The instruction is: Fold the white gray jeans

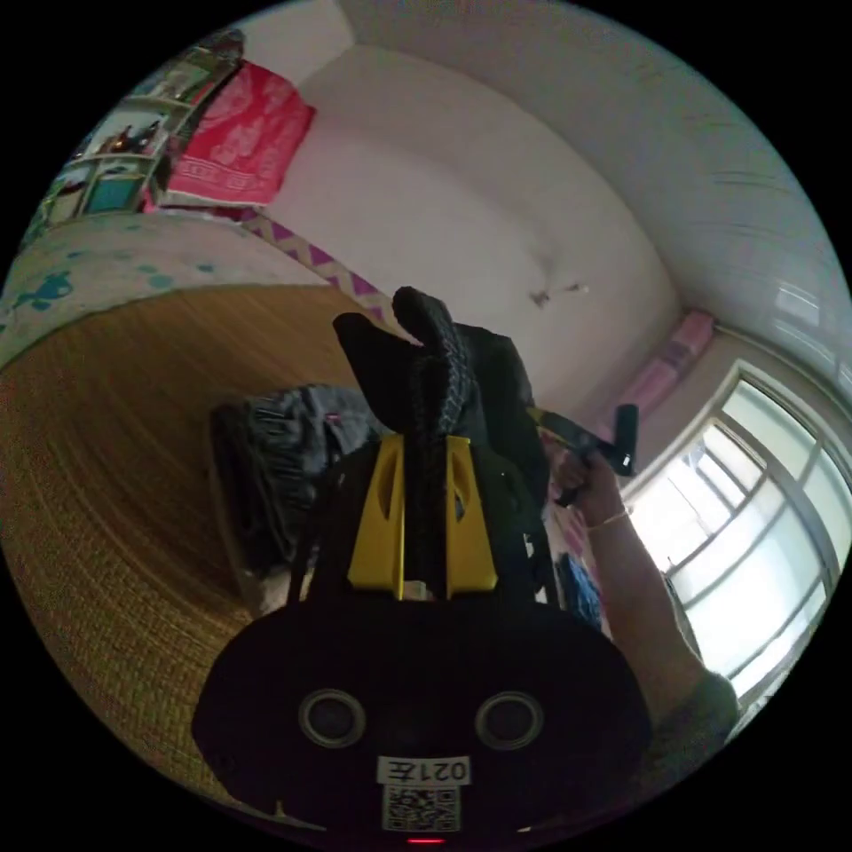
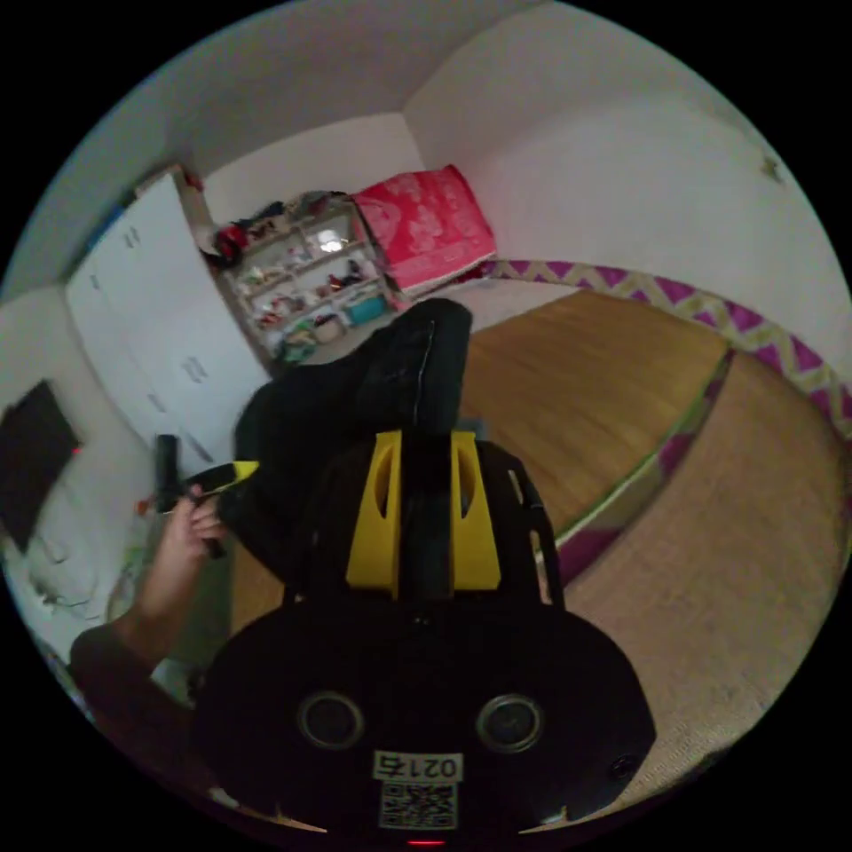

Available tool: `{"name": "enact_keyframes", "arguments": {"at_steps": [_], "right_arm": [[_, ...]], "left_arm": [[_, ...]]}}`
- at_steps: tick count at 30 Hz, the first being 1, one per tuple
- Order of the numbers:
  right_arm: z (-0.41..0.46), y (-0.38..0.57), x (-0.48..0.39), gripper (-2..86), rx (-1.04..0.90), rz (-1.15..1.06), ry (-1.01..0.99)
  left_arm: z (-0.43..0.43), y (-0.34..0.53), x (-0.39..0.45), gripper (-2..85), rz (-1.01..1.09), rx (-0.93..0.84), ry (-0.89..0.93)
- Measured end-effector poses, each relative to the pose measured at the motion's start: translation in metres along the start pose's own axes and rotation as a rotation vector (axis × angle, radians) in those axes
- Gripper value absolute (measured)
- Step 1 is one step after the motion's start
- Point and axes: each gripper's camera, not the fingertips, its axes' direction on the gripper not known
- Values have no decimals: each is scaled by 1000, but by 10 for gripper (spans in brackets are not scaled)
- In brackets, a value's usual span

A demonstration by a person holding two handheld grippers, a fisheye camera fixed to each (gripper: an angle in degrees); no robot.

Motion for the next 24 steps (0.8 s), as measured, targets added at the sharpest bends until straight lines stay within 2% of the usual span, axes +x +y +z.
{"name": "enact_keyframes", "arguments": {"at_steps": [2,3,4,6,9,11,15,20,24], "right_arm": [[51,-3,-25,70,-76,-48,310],[60,0,-29,69,-95,-63,346],[73,12,-36,67,-119,-84,380],[76,36,-41,63,-113,-92,363],[61,84,-38,60,-140,-80,326],[31,131,-30,63,-155,-55,254],[-30,211,-16,83,-131,8,256],[-132,337,2,100,-137,104,433],[-199,401,22,108,-120,191,597]], "left_arm": [[28,15,-57,85,-164,-14,-40],[35,21,-72,88,-205,-36,-31],[39,35,-95,85,-262,-46,9],[25,55,-112,79,-277,40,129],[4,85,-106,61,-241,41,156],[-9,115,-81,40,-178,10,106],[-20,169,-16,-2,-3,-11,14],[15,272,112,-9,352,-98,-131],[56,349,184,-9,501,-149,-109]]}}
